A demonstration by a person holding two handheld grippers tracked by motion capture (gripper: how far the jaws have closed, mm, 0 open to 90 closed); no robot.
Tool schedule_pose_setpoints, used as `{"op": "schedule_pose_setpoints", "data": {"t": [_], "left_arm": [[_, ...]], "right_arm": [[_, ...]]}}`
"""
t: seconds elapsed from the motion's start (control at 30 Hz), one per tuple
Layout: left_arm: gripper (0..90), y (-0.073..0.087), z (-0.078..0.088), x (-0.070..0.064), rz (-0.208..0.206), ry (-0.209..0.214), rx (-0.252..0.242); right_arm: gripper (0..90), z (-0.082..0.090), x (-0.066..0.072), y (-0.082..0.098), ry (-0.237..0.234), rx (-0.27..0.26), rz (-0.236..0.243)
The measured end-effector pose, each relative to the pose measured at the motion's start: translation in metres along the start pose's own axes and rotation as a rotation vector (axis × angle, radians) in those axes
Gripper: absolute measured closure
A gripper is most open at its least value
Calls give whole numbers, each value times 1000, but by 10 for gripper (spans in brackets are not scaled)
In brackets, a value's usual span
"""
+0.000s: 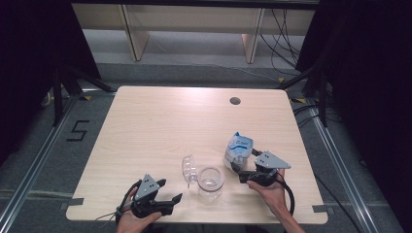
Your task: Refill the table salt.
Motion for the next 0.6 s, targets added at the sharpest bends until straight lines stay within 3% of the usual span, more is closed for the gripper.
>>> {"op": "schedule_pose_setpoints", "data": {"t": [0.03,0.07,0.13,0.17,0.2,0.27,0.3,0.37,0.43,0.47,0.5,0.6], "left_arm": [[225,0,0,0,0,-1,0],[225,0,0,0,6,1,-5],[226,0,1,0,-1,-7,3],[225,0,1,0,6,-2,-4],[225,0,1,0,3,0,-2],[225,0,1,0,0,-1,-2],[226,0,1,0,4,-1,-2],[225,0,1,0,4,-1,-2],[225,0,1,-1,7,-3,-4],[225,0,1,-1,7,-6,-2],[226,0,1,-1,6,-5,-3],[225,0,1,0,4,-1,-3]], "right_arm": [[157,0,0,1,8,11,-2],[158,-4,-3,0,12,-22,37],[158,-5,2,1,5,7,6],[159,-7,-1,1,15,-14,43],[160,-8,1,1,14,-3,18],[163,-10,1,1,14,-9,23],[164,-9,4,1,14,5,-14],[168,-12,-1,1,30,-13,32],[177,-13,2,2,21,4,13],[179,-15,0,2,20,-15,35],[182,-15,3,3,10,10,0],[192,-17,3,3,14,-6,20]]}}
Point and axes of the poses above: each handheld gripper's, and its own axes: z roughly backward along the jaws, y roughly out of its underside, x roughly to its left, the point moved 5 cm from there along -z, roughly forward along the jaws, and after that the axes turned 10 degrees about z, right-handed, at the moved point
